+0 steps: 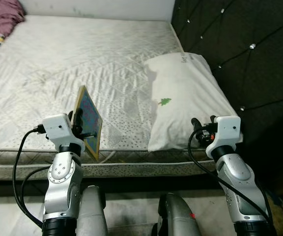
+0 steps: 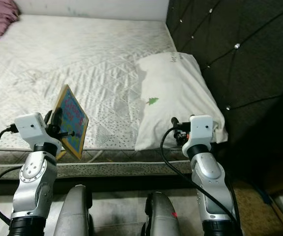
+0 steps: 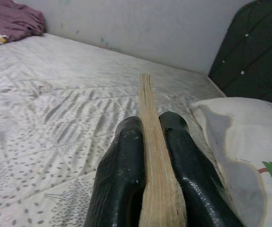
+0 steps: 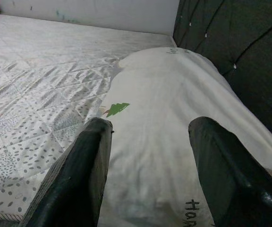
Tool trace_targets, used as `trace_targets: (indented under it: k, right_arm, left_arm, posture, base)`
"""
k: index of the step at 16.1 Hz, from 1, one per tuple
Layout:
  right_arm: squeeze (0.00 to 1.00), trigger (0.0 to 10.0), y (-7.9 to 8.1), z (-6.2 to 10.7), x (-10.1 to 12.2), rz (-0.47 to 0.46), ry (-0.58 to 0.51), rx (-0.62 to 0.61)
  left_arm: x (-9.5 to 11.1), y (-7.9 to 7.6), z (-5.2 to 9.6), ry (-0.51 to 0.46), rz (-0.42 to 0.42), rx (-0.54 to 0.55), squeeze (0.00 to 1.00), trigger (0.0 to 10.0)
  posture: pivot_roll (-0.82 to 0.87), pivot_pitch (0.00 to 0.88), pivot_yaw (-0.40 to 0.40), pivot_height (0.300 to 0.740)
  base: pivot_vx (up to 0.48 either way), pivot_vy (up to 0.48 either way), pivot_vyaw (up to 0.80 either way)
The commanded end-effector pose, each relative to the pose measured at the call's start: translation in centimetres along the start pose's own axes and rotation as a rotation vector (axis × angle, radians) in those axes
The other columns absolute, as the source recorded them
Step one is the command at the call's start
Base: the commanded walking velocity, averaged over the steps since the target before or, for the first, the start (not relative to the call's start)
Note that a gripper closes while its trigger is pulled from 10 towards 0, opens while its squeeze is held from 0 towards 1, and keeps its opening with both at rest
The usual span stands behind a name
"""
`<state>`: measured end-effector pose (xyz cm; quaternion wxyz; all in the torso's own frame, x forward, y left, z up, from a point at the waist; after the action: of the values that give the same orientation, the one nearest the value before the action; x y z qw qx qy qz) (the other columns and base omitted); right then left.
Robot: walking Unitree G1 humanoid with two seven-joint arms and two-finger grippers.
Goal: Clean up the room
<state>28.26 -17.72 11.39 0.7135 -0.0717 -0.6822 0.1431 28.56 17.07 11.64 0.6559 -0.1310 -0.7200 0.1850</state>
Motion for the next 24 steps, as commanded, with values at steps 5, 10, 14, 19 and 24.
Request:
trace_targets:
  k: [5,10,14,19,24]
  right_arm:
    - [0.00,10.0,-0.1,-0.3,0.2,0.014,-0.004,-0.001]
    - [0.00,10.0,0.0,-0.4,0.4,0.014,-0.011,0.001]
    - [0.00,10.0,-0.3,-0.2,0.5,0.023,-0.014,-0.003]
    - [0.00,10.0,-0.5,0.5,0.5,0.027,-0.007,0.009]
    - [0.00,10.0,-0.6,1.1,0.6,0.037,0.004,0.016]
  left_arm:
    - [1.4,-0.8,-0.7,-0.061,0.001,-0.053,0.00,10.0]
    - [1.3,-1.0,-1.2,-0.057,0.005,-0.048,0.00,10.0]
    - [0.9,-0.9,-1.6,-0.036,0.014,-0.040,0.00,10.0]
    - [-0.1,-1.3,-2.3,-0.004,0.067,-0.029,0.00,10.0]
    - [-0.2,-0.8,-3.3,-0.020,0.138,-0.018,0.00,10.0]
  posture:
    - [-0.11,0.075,-0.053,0.636]
    - [-0.12,0.084,-0.043,0.636]
    - [-0.13,0.101,-0.045,0.636]
    - [-0.15,0.127,-0.054,0.596]
    - [-0.17,0.155,-0.057,0.573]
  base:
    - [0.415,0.000,0.00]
    - [0.382,0.000,0.00]
    - [0.000,0.000,0.00]
    - [0.000,0.000,0.00]
    - [0.000,0.000,0.00]
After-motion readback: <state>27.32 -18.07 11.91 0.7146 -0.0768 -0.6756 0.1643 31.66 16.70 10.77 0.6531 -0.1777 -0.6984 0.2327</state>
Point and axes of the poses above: a point about 5 cm out from each wrist's last joint towards the gripper, its own z axis pointing back from the gripper into the wrist, its own x axis along the axis of the wrist's last joint, y = z × x, the point moved 1 cm from there along -z, pointing out of the wrist towards the gripper, and after that the axes turned 15 degrees about z, right-handed, at the moved point
